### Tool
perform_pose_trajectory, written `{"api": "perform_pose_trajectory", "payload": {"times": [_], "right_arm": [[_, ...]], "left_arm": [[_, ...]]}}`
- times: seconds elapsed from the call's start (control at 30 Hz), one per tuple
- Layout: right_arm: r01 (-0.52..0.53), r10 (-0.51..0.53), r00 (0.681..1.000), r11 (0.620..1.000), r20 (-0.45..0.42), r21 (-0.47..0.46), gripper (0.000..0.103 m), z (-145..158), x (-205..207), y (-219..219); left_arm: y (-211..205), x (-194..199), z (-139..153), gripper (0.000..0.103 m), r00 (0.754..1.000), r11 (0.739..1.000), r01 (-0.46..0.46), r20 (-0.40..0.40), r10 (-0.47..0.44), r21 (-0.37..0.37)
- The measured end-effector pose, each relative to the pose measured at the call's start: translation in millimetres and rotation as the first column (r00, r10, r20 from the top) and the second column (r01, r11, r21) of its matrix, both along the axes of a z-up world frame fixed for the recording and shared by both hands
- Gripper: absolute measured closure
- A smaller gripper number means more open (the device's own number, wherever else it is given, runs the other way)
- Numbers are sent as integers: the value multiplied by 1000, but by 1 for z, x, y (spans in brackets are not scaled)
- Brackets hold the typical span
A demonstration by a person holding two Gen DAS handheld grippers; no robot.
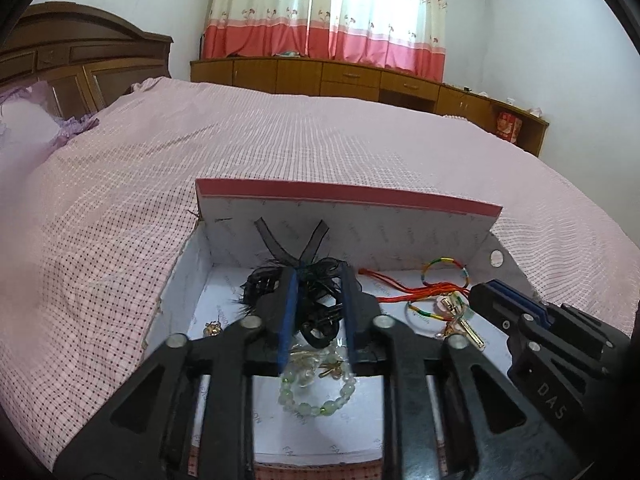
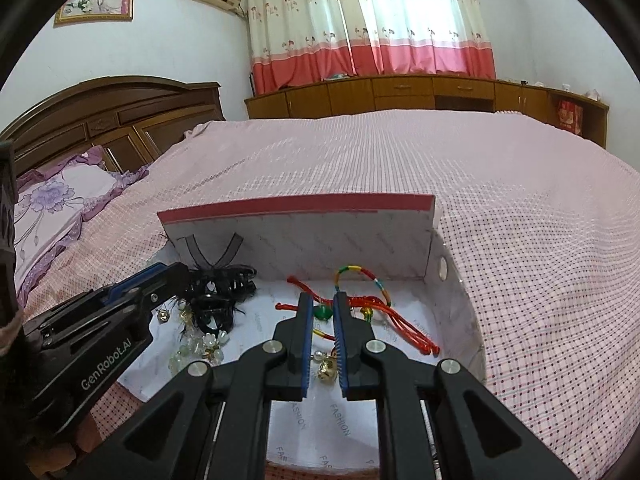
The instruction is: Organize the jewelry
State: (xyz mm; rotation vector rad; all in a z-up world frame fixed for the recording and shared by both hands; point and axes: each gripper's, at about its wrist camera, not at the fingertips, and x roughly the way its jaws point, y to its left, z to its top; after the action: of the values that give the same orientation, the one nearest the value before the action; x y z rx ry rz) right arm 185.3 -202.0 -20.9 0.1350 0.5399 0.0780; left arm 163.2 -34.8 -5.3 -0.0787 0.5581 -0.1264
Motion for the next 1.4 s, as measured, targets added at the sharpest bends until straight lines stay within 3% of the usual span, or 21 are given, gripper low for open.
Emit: {"api": "perform_pose_trajectory", "payload": {"times": [0.1,0.43,0.8,1.4], "right_arm": [[-1,1,1000,1000,1,11,80,1,-1,-2],[3,-3,1000,1000,16,14,79,12,-14,-1],[5,-8,997,1000,80,29,72,46,-58,-2],[31,-33,993,999,112,23,36,63,-137,13]], "left_arm": [[0,0,1,77,1000,1000,-4,2,4,3],[2,-9,14,75,1000,1000,0,6,0,4],[6,-42,37,71,1000,1000,-1,-2,1,-10],[7,-114,56,50,1000,1000,-11,-5,11,1]]}}
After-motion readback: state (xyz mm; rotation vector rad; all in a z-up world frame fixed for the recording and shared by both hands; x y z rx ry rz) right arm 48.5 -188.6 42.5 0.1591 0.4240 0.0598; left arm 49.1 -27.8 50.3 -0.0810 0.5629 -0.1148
